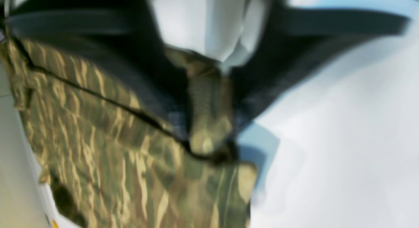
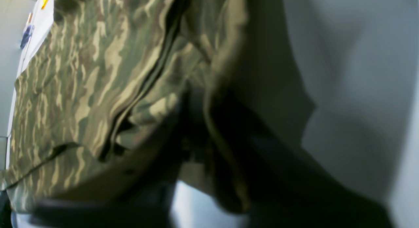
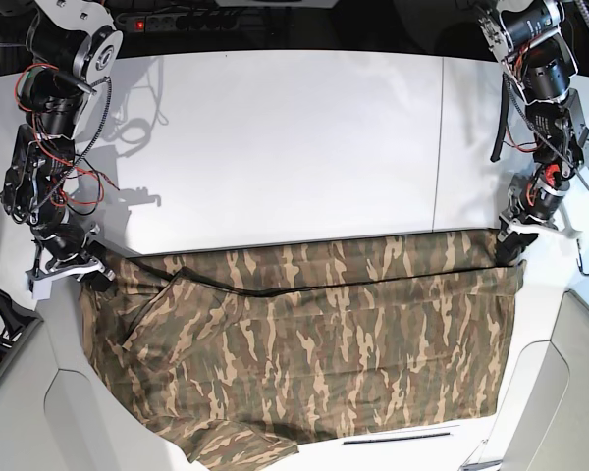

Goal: Fold the T-shirt properly
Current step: 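Drag the shirt by the hem toward the robot with both grippers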

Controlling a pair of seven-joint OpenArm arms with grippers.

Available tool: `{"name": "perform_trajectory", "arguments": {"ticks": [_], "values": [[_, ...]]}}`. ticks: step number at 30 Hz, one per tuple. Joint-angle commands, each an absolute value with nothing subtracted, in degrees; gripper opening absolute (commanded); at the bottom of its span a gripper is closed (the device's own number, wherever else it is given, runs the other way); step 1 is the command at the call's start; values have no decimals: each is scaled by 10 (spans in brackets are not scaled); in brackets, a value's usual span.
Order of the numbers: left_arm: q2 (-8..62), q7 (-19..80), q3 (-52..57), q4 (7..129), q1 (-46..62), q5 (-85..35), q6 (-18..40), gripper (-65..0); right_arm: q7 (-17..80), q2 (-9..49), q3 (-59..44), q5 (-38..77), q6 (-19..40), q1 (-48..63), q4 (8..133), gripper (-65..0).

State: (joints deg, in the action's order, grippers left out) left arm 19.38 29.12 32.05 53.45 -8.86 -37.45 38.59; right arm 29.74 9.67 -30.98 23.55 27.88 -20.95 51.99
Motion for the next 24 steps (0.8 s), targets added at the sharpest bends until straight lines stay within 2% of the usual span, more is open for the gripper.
{"name": "perform_trajectory", "arguments": {"ticks": [1, 2, 3, 9, 15, 24], "values": [[203, 300, 321, 540, -98, -391, 391, -609, 281, 104, -309, 244, 297, -225, 527, -650], [204, 310, 321, 539, -102, -401, 398, -650, 281, 106, -309, 245, 319, -225, 527, -650], [206, 324, 321, 540, -108, -408, 400, -650, 281, 107, -309, 245, 335, -225, 529, -650], [229, 399, 321, 547, -146, -447, 400, -650, 324, 113, -310, 247, 334, -222, 584, -650], [244, 470, 321, 579, -143, -476, 400, -650, 390, 134, -310, 299, 334, -205, 641, -650], [249, 534, 321, 592, -122, -540, 400, -650, 417, 144, -311, 331, 334, -141, 688, -650]]}}
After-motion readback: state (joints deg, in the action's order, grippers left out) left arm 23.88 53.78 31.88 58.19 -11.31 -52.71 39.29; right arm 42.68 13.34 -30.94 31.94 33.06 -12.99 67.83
